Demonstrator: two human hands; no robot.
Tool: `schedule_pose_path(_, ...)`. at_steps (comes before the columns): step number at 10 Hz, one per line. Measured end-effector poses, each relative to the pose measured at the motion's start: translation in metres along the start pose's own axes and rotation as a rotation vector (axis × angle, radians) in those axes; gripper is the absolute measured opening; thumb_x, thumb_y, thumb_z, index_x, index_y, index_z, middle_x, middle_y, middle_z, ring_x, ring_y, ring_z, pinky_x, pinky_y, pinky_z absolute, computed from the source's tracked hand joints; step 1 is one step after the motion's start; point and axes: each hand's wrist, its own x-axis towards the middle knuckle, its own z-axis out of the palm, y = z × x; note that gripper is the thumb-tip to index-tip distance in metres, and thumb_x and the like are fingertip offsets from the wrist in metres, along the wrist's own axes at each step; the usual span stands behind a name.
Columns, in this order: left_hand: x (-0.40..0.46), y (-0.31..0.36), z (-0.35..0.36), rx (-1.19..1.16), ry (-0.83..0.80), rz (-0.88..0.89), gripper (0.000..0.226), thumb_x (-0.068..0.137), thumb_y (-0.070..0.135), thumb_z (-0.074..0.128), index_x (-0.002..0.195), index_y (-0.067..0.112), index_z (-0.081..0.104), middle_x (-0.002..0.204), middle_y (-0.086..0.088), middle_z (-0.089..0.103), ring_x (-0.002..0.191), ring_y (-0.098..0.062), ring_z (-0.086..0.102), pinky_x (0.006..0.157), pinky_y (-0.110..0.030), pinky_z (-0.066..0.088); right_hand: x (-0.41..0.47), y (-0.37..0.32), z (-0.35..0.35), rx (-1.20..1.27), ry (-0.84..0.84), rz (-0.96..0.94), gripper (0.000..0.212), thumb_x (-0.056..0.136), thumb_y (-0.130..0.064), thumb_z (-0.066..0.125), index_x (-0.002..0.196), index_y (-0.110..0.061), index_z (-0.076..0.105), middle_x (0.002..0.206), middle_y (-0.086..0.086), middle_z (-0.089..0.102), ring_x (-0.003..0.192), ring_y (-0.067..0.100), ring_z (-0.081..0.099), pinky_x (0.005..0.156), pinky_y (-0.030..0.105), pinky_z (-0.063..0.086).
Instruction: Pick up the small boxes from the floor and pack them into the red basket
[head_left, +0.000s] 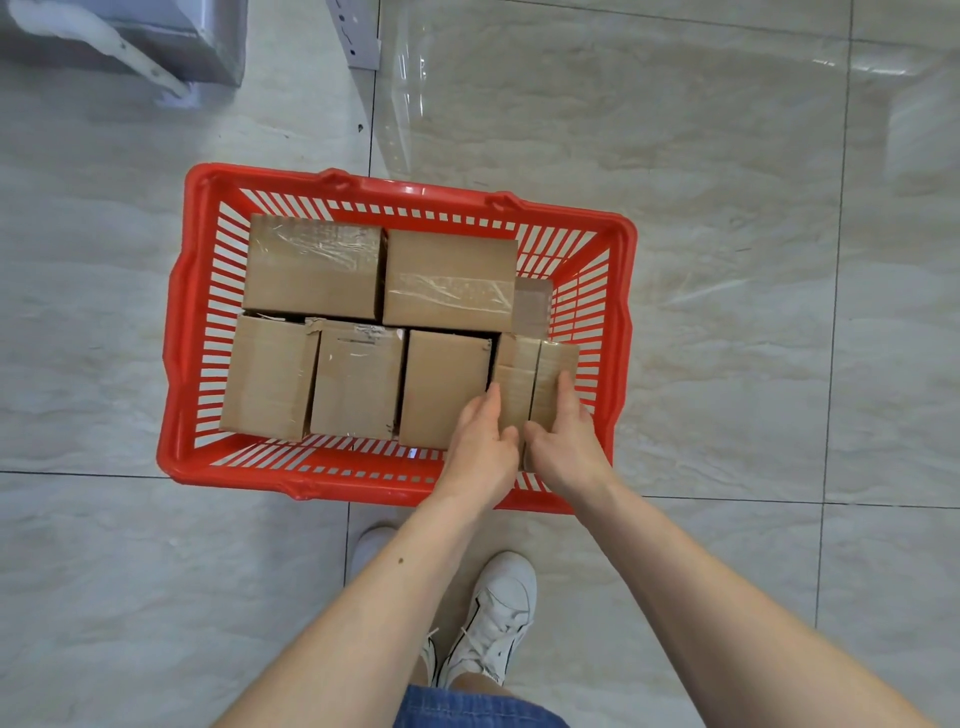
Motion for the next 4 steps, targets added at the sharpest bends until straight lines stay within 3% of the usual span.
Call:
schedule_pose_path(1, -0.009, 0.000, -0.004, -0.009, -0.004, 0.005, 0.061, 0.102, 0.016, 0.042, 0.157, 0.017, 0.016, 0.165, 0.000, 0.012, 0.152, -0.015, 0.012, 0.121, -0.029, 0.012, -0.005, -0.003, -0.006, 0.013, -0.002, -0.006, 0.075, 0.090, -0.024, 0.048, 0.157, -0.025, 0.016, 0.163, 0.007, 0.018, 0.150, 0.028, 0.022, 0.121, 0.047, 0.025)
schedule_pose_path(2, -0.026, 0.005, -0.015, -0.025, -0.011, -0.002, 0.061, 0.102, 0.017, 0.042, 0.157, 0.017, 0.016, 0.166, 0.000, 0.011, 0.152, -0.013, 0.011, 0.123, -0.030, 0.011, -0.007, -0.002, -0.012, 0.049, 0.050, -0.038, 0.078, 0.076, -0.032, 0.047, 0.152, -0.027, 0.028, 0.155, 0.007, 0.038, 0.143, 0.027, 0.037, 0.114, 0.050, 0.037)
schedule_pose_path(3, -0.052, 0.011, -0.027, -0.030, -0.001, 0.001, 0.061, 0.102, 0.019, 0.041, 0.157, 0.020, 0.015, 0.165, 0.002, 0.012, 0.152, -0.013, 0.013, 0.123, -0.031, 0.013, -0.029, -0.006, -0.022, 0.107, 0.039, -0.081, 0.074, 0.082, -0.028, 0.052, 0.152, -0.029, 0.028, 0.152, 0.002, 0.044, 0.139, 0.024, 0.043, 0.112, 0.049, 0.040)
schedule_pose_path(4, -0.080, 0.016, -0.039, -0.112, 0.044, 0.009, 0.060, 0.102, 0.020, 0.043, 0.156, 0.021, 0.017, 0.164, 0.003, 0.016, 0.150, -0.012, 0.018, 0.123, -0.031, 0.016, -0.052, -0.008, -0.037, 0.168, 0.038, -0.070, 0.066, 0.085, -0.025, 0.057, 0.147, -0.030, 0.034, 0.137, -0.004, 0.058, 0.122, 0.019, 0.059, 0.104, 0.046, 0.049)
